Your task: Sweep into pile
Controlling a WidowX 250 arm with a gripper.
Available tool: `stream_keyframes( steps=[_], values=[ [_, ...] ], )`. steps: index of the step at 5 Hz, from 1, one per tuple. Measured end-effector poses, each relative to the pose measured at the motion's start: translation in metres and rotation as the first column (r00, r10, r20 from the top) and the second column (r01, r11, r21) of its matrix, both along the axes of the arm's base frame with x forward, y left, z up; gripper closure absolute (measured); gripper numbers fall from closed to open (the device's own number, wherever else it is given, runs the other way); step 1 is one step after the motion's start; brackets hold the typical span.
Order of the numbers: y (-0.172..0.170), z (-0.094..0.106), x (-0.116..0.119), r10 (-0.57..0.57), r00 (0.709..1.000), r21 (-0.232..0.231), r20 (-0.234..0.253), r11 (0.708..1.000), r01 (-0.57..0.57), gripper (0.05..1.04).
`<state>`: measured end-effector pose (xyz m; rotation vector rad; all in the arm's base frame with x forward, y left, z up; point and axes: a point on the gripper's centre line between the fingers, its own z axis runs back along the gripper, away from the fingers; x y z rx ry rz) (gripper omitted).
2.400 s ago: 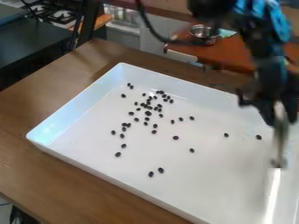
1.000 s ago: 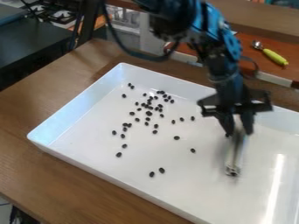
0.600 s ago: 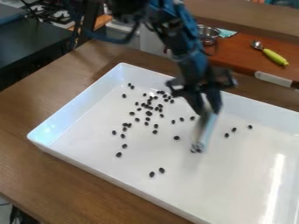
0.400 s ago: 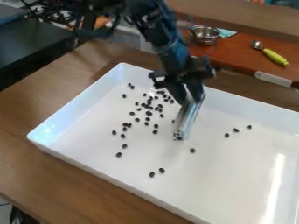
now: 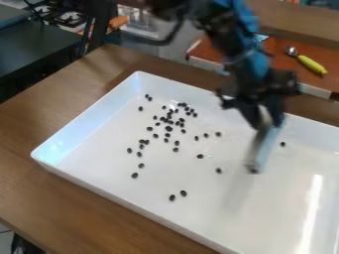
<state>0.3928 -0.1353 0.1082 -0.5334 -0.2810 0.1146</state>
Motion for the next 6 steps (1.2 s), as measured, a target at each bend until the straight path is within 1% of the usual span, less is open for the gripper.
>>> stream_keyframes(
  steps=[1, 2, 3, 4, 5, 6],
  values=[
    [-0.038, 0.005, 0.01, 0.02, 1.0, -0.016, 0.01, 1.0, -0.02, 0.742],
    [-0.065, -0.025, 0.01, -0.011, 1.0, 0.032, -0.006, 0.999, 0.011, 0.742],
    [-0.061, -0.04, 0.02, 0.006, 1.0, 0.066, 0.01, 0.998, -0.007, 0.742],
    [-0.05, -0.042, 0.025, 0.019, 1.0, 0.073, 0.021, 0.997, -0.02, 0.743],
    [-0.025, -0.049, 0.024, 0.058, 0.998, 0.064, -0.007, 0.996, -0.057, 0.742],
    [0.012, -0.046, 0.016, 0.07, 0.997, 0.068, -0.021, 0.995, -0.068, 0.743]
  ],
)
